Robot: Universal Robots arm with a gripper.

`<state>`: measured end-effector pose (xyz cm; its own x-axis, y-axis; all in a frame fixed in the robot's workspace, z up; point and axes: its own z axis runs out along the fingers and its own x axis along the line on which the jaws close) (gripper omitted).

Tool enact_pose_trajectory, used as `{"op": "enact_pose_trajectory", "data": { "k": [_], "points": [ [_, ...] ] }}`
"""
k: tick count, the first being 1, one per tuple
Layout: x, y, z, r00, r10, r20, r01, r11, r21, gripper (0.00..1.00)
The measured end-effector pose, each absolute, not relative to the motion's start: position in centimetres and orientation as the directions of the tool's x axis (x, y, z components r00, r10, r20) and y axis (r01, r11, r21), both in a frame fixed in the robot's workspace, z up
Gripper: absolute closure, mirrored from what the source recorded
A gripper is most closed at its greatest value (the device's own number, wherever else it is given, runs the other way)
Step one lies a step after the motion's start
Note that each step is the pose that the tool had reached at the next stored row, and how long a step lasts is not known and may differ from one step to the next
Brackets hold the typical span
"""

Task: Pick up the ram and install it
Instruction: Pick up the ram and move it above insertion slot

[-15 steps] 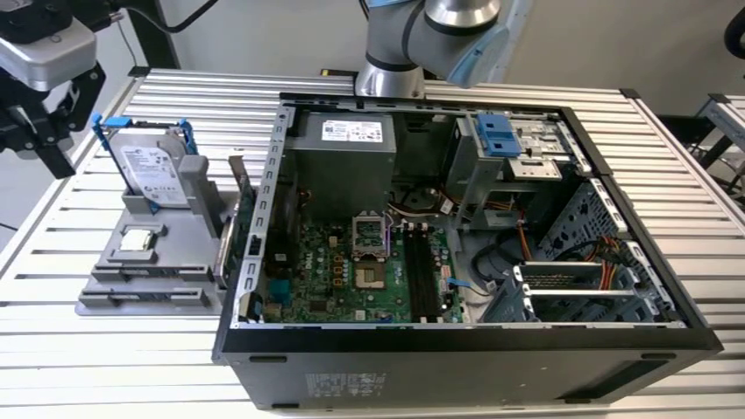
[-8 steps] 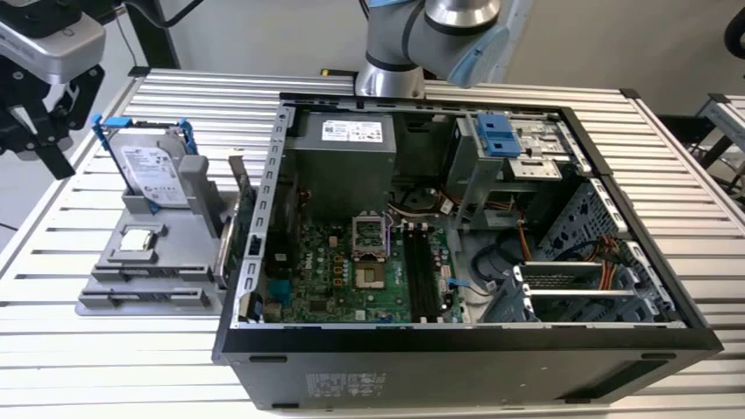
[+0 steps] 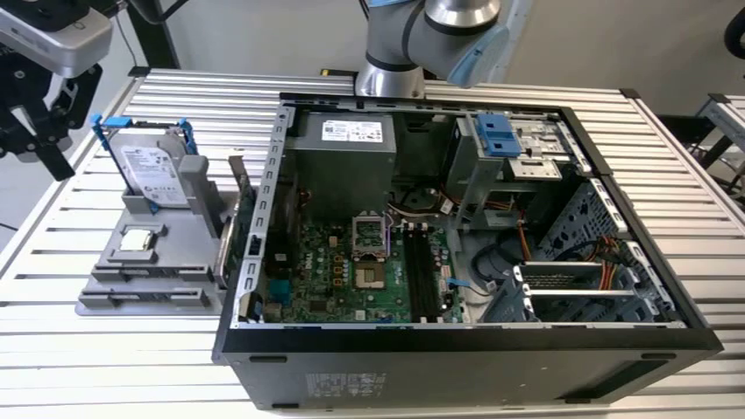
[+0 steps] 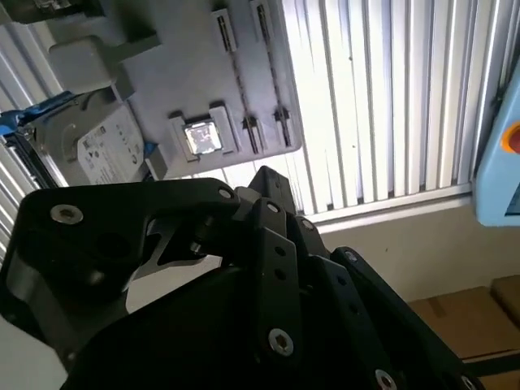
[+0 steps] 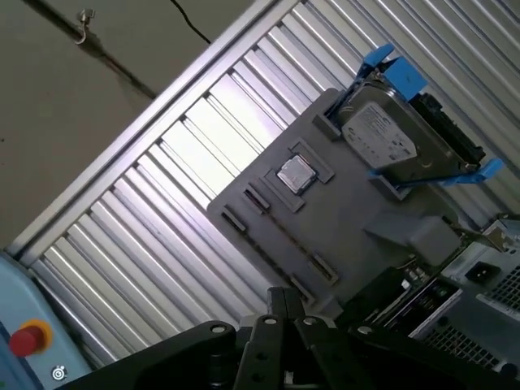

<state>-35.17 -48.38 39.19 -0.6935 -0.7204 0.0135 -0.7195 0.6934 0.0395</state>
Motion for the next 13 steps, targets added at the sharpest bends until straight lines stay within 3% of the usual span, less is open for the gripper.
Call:
{"op": "enact_pose_trajectory", "data": {
  "k": [13],
  "points": [
    [-35.17, -48.38, 39.19, -0.565, -0.825, 0.007, -0.825, 0.565, 0.019, 1.0]
  ]
}}
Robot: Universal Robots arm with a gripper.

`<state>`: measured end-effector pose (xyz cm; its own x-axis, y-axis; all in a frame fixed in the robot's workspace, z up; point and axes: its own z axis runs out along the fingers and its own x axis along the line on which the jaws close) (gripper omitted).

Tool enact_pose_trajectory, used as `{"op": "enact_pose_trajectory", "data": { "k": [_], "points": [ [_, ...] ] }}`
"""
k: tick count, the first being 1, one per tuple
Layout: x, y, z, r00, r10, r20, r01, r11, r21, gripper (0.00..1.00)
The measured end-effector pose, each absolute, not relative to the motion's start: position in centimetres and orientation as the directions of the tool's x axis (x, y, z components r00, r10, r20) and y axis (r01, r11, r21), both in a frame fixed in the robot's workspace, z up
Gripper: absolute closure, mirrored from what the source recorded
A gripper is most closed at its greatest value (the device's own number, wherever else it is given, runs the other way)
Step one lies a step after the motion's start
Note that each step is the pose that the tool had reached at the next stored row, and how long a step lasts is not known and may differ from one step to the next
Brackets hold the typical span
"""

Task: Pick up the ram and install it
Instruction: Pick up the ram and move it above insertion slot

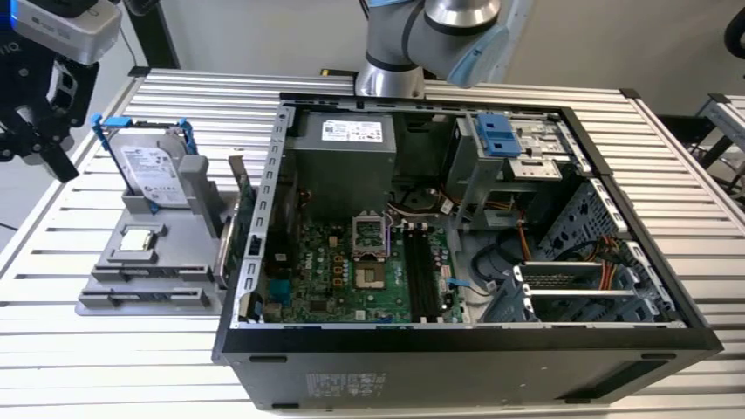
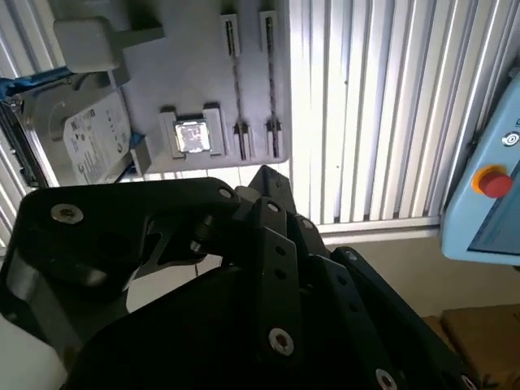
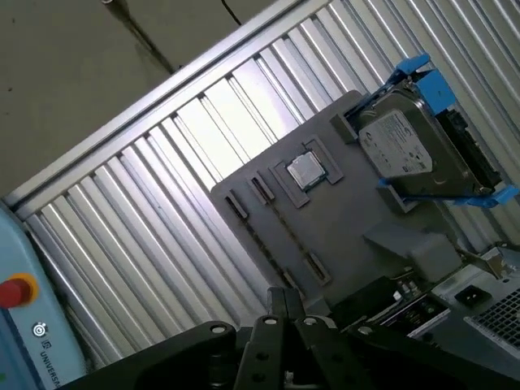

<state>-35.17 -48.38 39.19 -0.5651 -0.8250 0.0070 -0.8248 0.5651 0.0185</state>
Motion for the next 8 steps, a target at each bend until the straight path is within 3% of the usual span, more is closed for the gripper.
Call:
{"op": "enact_pose_trajectory", "data": {
  "k": [8],
  "points": [
    [-35.17, -48.38, 39.19, -0.442, -0.897, 0.007, -0.897, 0.442, 0.018, 1.0]
  ]
}}
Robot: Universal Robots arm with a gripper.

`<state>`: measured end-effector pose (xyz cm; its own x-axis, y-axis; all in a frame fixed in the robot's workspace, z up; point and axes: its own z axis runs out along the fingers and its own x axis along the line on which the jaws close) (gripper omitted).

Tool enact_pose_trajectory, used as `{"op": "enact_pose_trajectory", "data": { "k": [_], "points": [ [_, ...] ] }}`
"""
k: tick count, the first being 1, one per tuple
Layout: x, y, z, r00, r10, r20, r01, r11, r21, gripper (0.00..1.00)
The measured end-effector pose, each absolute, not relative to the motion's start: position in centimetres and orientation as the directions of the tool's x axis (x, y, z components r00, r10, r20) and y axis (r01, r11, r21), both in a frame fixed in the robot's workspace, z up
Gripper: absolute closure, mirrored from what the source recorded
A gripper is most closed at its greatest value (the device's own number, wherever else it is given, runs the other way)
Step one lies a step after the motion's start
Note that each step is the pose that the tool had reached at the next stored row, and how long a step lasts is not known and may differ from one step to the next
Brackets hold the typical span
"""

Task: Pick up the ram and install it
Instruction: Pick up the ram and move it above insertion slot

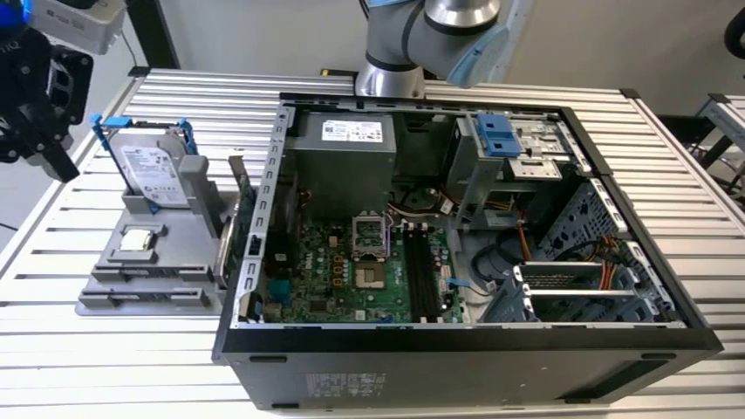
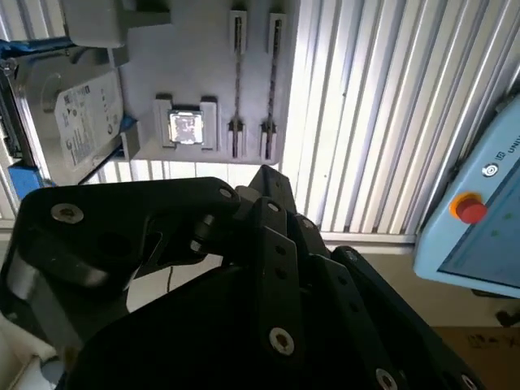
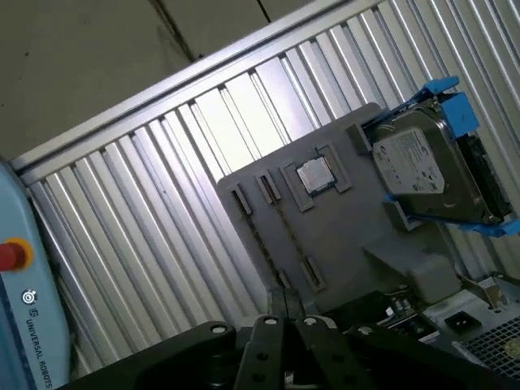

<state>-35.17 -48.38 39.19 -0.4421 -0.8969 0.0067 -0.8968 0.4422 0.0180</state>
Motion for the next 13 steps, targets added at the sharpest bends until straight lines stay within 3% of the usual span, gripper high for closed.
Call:
{"op": "enact_pose_trajectory", "data": {
  "k": [13],
  "points": [
    [-35.16, -48.37, 39.18, -0.256, -0.967, -0.002, -0.967, 0.256, -0.006, 1.0]
  ]
}}
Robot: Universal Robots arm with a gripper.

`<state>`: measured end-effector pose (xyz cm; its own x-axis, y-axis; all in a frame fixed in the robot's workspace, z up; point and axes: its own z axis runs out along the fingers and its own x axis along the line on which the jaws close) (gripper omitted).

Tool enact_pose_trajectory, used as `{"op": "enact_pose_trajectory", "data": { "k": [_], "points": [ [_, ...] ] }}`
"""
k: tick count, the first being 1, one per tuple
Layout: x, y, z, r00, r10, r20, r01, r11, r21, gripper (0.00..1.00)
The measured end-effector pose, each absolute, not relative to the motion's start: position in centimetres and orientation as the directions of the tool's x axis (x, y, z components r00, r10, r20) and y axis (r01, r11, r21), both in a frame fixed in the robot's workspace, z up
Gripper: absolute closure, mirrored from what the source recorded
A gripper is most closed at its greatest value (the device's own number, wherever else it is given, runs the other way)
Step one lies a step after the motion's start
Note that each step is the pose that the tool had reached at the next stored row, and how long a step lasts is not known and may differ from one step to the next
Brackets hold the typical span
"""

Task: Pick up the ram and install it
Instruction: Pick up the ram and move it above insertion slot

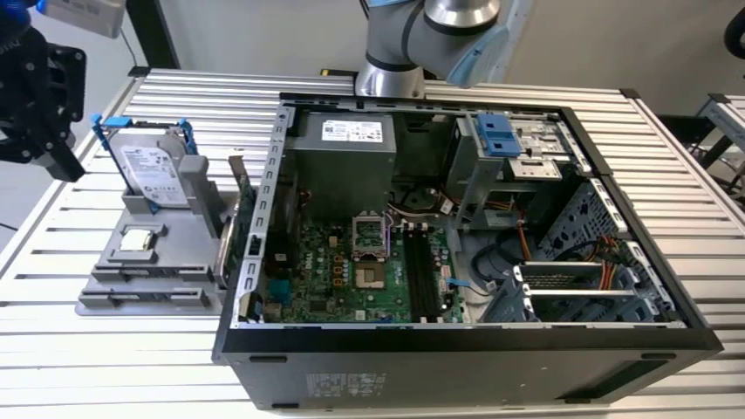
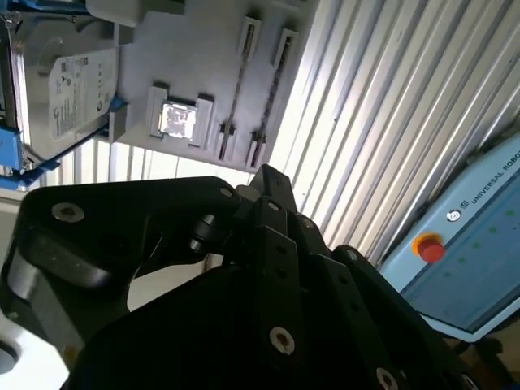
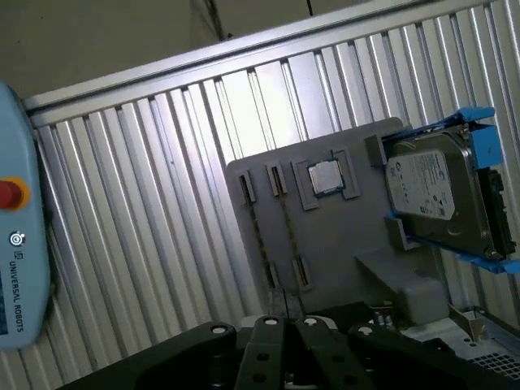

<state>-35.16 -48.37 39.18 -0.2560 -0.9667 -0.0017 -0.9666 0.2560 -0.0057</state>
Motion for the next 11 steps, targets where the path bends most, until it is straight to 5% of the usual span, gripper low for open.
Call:
{"op": "enact_pose_trajectory", "data": {
  "k": [11],
  "points": [
    [-35.17, -48.34, 39.19, -0.098, -0.995, -0.002, -0.995, 0.098, -0.006, 1.0]
  ]
}}
